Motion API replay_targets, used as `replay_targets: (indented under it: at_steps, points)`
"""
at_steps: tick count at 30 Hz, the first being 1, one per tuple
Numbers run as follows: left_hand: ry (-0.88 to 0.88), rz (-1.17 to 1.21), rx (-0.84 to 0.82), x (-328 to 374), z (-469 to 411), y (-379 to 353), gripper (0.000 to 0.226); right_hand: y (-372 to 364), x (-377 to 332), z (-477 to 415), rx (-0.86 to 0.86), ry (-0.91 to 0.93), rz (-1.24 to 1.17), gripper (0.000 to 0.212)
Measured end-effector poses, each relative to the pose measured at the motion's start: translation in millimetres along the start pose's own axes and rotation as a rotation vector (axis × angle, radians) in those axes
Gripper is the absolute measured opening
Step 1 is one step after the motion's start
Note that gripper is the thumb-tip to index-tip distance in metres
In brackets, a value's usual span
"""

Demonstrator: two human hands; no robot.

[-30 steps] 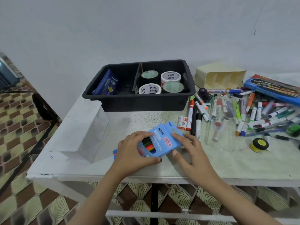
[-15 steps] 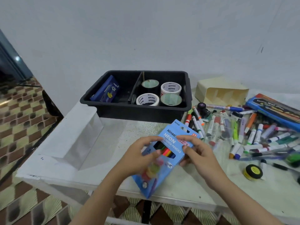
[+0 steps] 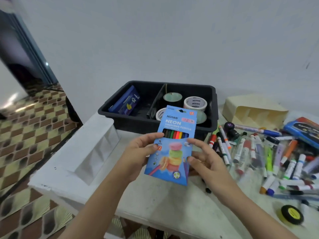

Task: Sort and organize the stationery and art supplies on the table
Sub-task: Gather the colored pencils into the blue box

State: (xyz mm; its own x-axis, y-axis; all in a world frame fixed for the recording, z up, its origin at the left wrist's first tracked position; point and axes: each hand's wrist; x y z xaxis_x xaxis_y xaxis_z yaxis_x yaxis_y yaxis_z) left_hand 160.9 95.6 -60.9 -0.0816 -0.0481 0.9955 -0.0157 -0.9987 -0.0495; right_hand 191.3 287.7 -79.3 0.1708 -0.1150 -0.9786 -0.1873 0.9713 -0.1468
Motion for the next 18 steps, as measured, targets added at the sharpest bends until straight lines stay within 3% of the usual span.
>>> replay_targets:
  at_steps: [4,11,18]
  points:
    - [-0.072,0.003,0.090,11.7,-22.6,15.9,0.025,-24.7,-4.7,-25.1,0.021,0.040,-0.026,0.039]
    - [-0.237,-0.104,-0.023,43.7,-76.8,75.5,0.025,-68.2,-36.4,-91.6,0.099,0.077,-0.100,0.032]
    - [-0.412,-0.624,0.094,50.2,-158.1,166.1,0.035,-109.1,-58.5,-179.5,0.299,0.010,-0.033,0.036]
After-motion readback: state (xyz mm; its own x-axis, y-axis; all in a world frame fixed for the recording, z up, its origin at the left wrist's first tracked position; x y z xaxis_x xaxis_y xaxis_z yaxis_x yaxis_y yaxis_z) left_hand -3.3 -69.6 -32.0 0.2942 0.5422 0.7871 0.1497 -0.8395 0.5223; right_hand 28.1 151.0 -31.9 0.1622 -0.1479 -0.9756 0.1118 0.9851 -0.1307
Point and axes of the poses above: each hand's wrist, its own z-axis away from the middle knuckle, its own y-axis out of the back of the hand, x = y × z, and after that the axes turned 9 degrees about -y, right-handed
